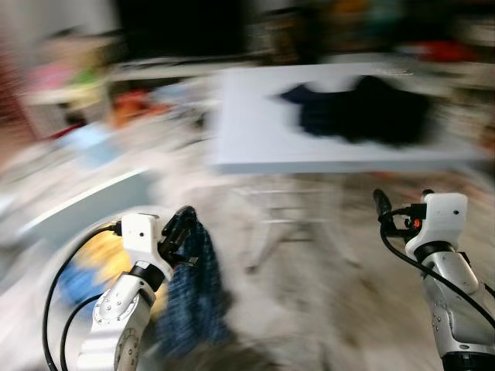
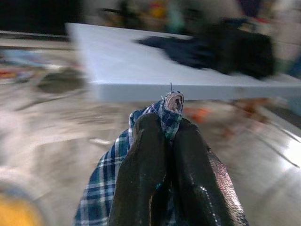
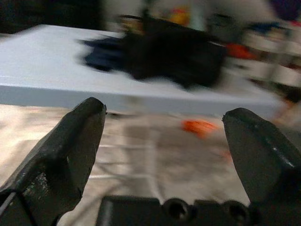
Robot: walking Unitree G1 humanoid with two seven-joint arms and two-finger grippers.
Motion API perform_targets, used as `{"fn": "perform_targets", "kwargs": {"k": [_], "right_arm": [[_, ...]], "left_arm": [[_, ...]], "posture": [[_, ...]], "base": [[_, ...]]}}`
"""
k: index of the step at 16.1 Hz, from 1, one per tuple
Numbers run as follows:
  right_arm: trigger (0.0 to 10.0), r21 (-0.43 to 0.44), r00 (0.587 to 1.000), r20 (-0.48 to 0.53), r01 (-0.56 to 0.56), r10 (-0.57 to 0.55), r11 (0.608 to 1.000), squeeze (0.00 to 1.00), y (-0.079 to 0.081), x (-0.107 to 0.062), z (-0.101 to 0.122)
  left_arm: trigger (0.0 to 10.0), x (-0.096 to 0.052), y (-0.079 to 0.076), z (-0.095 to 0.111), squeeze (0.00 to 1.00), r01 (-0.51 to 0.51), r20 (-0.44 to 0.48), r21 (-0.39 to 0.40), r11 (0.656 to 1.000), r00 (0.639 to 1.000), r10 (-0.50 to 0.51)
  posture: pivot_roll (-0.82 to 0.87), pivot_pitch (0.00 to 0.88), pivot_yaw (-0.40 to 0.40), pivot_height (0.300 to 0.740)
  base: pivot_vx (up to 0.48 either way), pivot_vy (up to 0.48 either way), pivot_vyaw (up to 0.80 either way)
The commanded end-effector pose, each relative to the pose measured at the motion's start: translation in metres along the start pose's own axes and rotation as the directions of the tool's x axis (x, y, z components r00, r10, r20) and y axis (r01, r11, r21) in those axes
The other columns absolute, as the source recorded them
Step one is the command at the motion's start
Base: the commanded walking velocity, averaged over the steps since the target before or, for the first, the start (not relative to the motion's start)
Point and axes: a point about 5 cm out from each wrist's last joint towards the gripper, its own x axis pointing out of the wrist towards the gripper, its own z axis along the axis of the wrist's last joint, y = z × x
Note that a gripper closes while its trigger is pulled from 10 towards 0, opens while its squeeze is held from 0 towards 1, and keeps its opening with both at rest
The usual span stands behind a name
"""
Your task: Hang hanger
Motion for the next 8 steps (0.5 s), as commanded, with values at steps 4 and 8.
{"fn": "perform_targets", "kwargs": {"k": [4, 8], "right_arm": [[10.0, 0.001, 1.0, 0.007, -0.007, 0.007, 1.0, 0.0, 0.0018, 0.0002, 0.0031], [10.0, -0.001, 1.0, 0.004, -0.009, 0.009, 1.0, 0.0, 0.0018, -0.0003, 0.0027]], "left_arm": [[10.0, 0.0048, 0.0003, 0.0038, 0.0, 0.013, 0.018, -0.004, 1.0, 1.0, -0.013], [10.0, 0.003, -0.002, 0.0, 0.0, 0.033, -0.001, -0.008, 0.999, 0.999, -0.033]], "posture": [[-0.15, 0.0, 0.017, 0.74], [-0.15, 0.0, 0.017, 0.74]], "base": [[0.436, 0.0, -0.62], [0.43, 0.0, -0.8]]}}
